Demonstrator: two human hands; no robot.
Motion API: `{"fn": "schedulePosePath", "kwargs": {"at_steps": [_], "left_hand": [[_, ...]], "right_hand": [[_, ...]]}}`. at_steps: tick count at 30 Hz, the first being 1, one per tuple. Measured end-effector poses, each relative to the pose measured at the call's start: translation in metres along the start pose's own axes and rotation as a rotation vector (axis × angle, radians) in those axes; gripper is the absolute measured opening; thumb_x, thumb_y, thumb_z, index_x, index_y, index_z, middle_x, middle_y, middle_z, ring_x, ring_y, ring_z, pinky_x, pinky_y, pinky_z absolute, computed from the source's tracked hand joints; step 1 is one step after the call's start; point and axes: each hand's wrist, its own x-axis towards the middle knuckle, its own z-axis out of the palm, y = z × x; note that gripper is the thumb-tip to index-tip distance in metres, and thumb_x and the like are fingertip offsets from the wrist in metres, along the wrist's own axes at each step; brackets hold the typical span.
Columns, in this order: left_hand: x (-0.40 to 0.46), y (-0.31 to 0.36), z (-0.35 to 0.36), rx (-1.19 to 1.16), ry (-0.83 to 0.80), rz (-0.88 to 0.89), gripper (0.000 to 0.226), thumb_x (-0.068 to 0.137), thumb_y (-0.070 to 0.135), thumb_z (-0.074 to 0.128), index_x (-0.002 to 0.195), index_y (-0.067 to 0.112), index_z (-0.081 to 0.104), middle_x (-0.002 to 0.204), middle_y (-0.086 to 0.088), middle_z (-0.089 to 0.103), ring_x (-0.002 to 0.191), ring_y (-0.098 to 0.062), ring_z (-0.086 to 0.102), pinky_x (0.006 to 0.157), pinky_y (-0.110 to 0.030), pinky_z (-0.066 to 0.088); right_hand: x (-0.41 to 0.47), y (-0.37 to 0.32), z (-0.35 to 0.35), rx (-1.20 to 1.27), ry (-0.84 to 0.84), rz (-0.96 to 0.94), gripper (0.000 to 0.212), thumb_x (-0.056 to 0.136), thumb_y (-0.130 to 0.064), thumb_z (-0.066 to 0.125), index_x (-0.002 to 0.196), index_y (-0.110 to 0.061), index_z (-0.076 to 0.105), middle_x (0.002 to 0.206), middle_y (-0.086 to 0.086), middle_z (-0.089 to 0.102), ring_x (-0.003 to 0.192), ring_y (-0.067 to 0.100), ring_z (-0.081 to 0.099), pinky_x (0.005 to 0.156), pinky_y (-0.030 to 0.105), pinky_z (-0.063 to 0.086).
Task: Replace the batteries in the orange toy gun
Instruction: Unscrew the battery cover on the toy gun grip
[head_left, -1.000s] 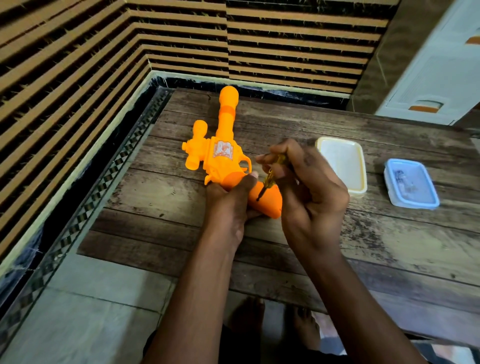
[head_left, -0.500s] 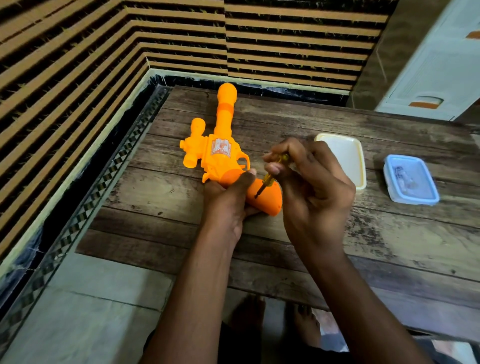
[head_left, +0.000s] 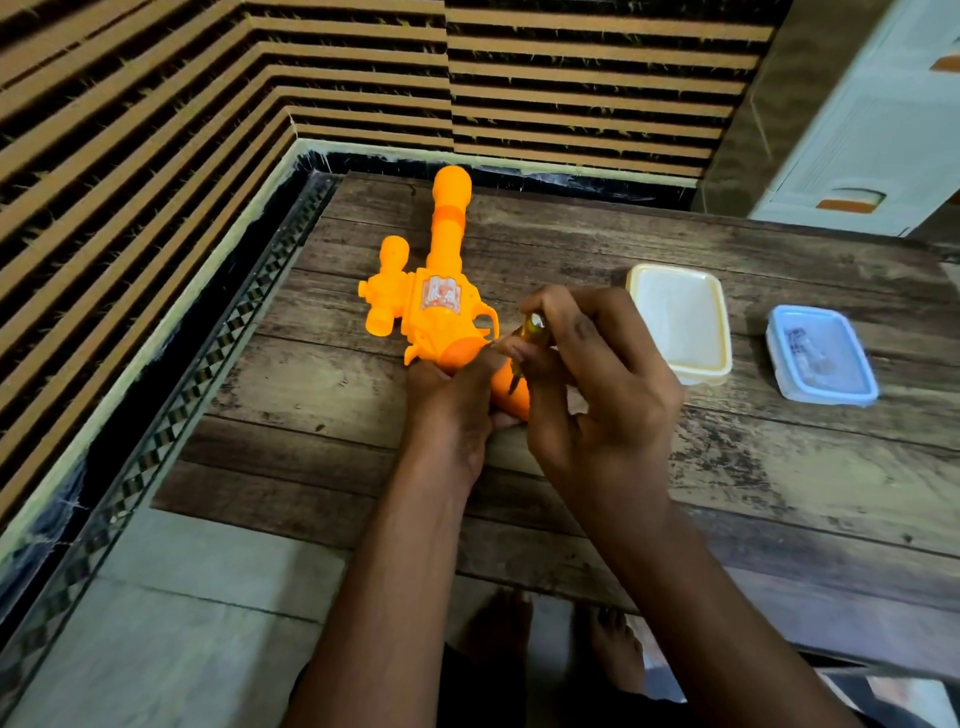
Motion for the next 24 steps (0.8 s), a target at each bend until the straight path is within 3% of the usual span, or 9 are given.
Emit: {"fn": "schedulePosePath", "kwargs": {"at_steps": [4, 6, 8, 10, 14, 17, 20, 24], "left_hand": [[0.002, 0.001, -0.001, -0.047, 0.011, -0.029, 0.015, 0.092, 0.001, 0.069, 0.1, 0.014, 0.067, 0.082, -0.003, 0.075, 0.069, -0.016, 0.074, 0.051, -0.035, 0.059], [0.001, 0.001, 0.0, -0.062, 0.007, -0.037, 0.022, 0.091, 0.004, 0.073, 0.112, 0.012, 0.068, 0.094, -0.008, 0.078, 0.075, -0.021, 0.076, 0.054, -0.041, 0.06], [0.001, 0.002, 0.001, -0.063, 0.01, -0.046, 0.033, 0.09, 0.007, 0.075, 0.121, 0.009, 0.065, 0.107, -0.015, 0.075, 0.082, -0.025, 0.076, 0.055, -0.043, 0.06], [0.001, 0.001, 0.0, -0.063, 0.01, -0.041, 0.029, 0.092, 0.008, 0.073, 0.12, 0.009, 0.065, 0.109, -0.017, 0.073, 0.083, -0.026, 0.074, 0.055, -0.043, 0.06], [0.001, 0.001, 0.001, -0.067, 0.027, -0.058, 0.034, 0.092, 0.007, 0.073, 0.124, 0.009, 0.063, 0.12, -0.022, 0.071, 0.101, -0.037, 0.073, 0.057, -0.047, 0.061], [0.002, 0.001, 0.002, -0.063, 0.043, -0.071, 0.04, 0.09, 0.007, 0.075, 0.127, 0.009, 0.061, 0.122, -0.023, 0.069, 0.106, -0.041, 0.071, 0.059, -0.051, 0.062], [0.002, 0.001, 0.002, -0.076, 0.027, -0.066, 0.039, 0.09, 0.006, 0.074, 0.128, 0.007, 0.061, 0.122, -0.024, 0.07, 0.108, -0.042, 0.071, 0.062, -0.052, 0.062], [0.001, 0.002, 0.0, -0.075, 0.018, -0.072, 0.038, 0.092, 0.006, 0.073, 0.128, 0.007, 0.061, 0.121, -0.024, 0.07, 0.106, -0.041, 0.072, 0.061, -0.05, 0.061]], "right_hand": [[0.007, 0.0, -0.003, -0.034, -0.018, 0.09, 0.042, 0.091, 0.021, 0.059, 0.132, 0.014, 0.061, 0.097, 0.013, 0.065, 0.087, 0.009, 0.064, 0.083, 0.009, 0.048], [0.008, 0.002, -0.006, -0.024, -0.03, 0.124, 0.047, 0.089, 0.022, 0.057, 0.133, 0.009, 0.064, 0.099, 0.013, 0.069, 0.087, 0.015, 0.07, 0.08, 0.014, 0.051], [0.008, 0.004, -0.009, 0.025, -0.029, 0.135, 0.035, 0.092, 0.017, 0.059, 0.123, 0.007, 0.071, 0.103, 0.013, 0.073, 0.09, 0.019, 0.074, 0.076, 0.02, 0.053], [0.007, 0.005, -0.01, 0.086, -0.028, 0.136, 0.017, 0.096, 0.007, 0.069, 0.112, 0.006, 0.074, 0.102, 0.014, 0.072, 0.09, 0.025, 0.075, 0.074, 0.025, 0.054], [0.007, 0.011, -0.008, 0.106, 0.051, 0.151, 0.014, 0.094, 0.003, 0.075, 0.108, 0.005, 0.076, 0.102, 0.026, 0.058, 0.088, 0.037, 0.068, 0.073, 0.045, 0.055], [0.004, 0.013, -0.01, 0.059, 0.069, 0.183, 0.021, 0.093, 0.01, 0.072, 0.114, 0.007, 0.075, 0.1, 0.022, 0.063, 0.088, 0.033, 0.069, 0.073, 0.043, 0.057], [0.002, 0.008, -0.009, 0.086, 0.038, 0.183, 0.036, 0.091, 0.019, 0.067, 0.125, 0.006, 0.07, 0.106, 0.017, 0.071, 0.095, 0.028, 0.074, 0.084, 0.039, 0.061], [0.004, 0.005, -0.012, 0.14, -0.034, 0.179, 0.035, 0.089, 0.028, 0.06, 0.116, 0.009, 0.072, 0.112, 0.015, 0.074, 0.106, 0.023, 0.073, 0.089, 0.035, 0.059]]}}
